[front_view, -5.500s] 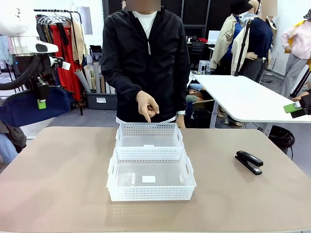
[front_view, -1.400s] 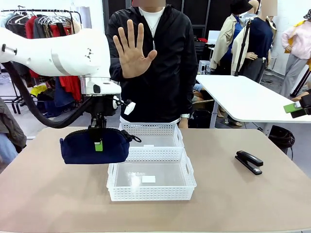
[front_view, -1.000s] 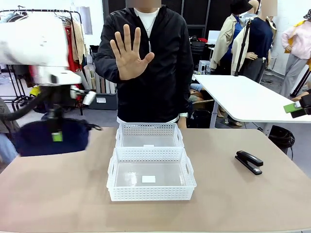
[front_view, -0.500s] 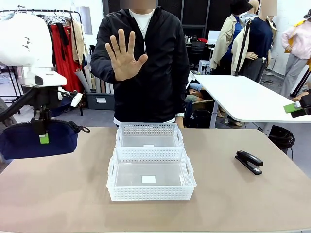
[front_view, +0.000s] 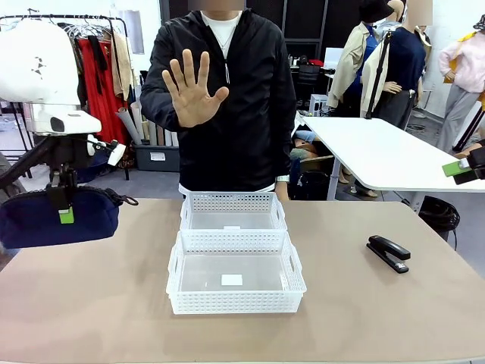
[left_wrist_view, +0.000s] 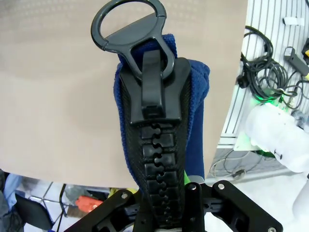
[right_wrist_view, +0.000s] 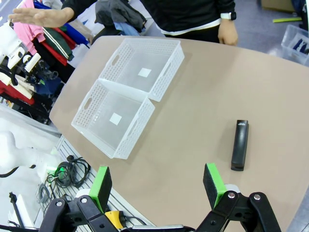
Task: Distribute items into two baskets.
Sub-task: Place the picked Pencil pouch into the Organizing basket as instructed by the person.
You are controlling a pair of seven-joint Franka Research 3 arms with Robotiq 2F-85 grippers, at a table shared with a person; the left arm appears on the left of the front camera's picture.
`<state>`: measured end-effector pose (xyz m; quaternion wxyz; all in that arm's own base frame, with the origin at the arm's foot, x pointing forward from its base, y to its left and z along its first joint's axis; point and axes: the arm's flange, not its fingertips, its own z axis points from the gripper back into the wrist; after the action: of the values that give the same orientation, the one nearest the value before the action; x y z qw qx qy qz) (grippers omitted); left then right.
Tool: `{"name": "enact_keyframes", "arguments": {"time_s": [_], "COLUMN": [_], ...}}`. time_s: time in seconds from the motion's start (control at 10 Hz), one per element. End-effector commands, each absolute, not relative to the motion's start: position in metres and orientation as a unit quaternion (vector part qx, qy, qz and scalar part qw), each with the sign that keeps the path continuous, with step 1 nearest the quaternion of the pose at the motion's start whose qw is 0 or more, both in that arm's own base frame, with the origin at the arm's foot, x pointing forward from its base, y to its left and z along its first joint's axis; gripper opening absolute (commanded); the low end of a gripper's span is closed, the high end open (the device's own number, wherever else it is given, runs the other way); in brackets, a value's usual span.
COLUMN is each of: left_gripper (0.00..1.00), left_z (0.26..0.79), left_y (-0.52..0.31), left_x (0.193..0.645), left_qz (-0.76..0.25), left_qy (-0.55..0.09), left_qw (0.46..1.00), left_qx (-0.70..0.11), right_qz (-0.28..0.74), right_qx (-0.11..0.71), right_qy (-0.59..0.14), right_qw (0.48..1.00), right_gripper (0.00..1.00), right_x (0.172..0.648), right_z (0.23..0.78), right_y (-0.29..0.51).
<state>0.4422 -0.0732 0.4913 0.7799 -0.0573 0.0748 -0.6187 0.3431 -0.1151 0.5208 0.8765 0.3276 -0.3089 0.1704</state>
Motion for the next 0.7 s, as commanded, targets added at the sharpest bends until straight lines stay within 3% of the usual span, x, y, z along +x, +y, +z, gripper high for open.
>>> {"name": "enact_keyframes", "arguments": {"time_s": [0.0,0.6], "left_gripper": [0.00,0.00], "left_z": [0.4946,0.4946], "left_y": [-0.0706,-0.0706], "left_x": [0.4404,0.4404], "left_qz": [-0.618,-0.618], "left_qy": [0.073,0.073], "left_qw": [0.781,0.781], "left_qx": [-0.055,-0.055], "right_qz": [0.178,0.178], "right_qx": [0.327,0.327], "right_qy": [-0.313,-0.313], "right_qw": [0.874,0.874], "right_gripper": [1.00,1.00], "right_x": [0.3443,0.3443], "right_z": [0.5214,0.5214], "right_y": [-0.1162,-0.1162]}}
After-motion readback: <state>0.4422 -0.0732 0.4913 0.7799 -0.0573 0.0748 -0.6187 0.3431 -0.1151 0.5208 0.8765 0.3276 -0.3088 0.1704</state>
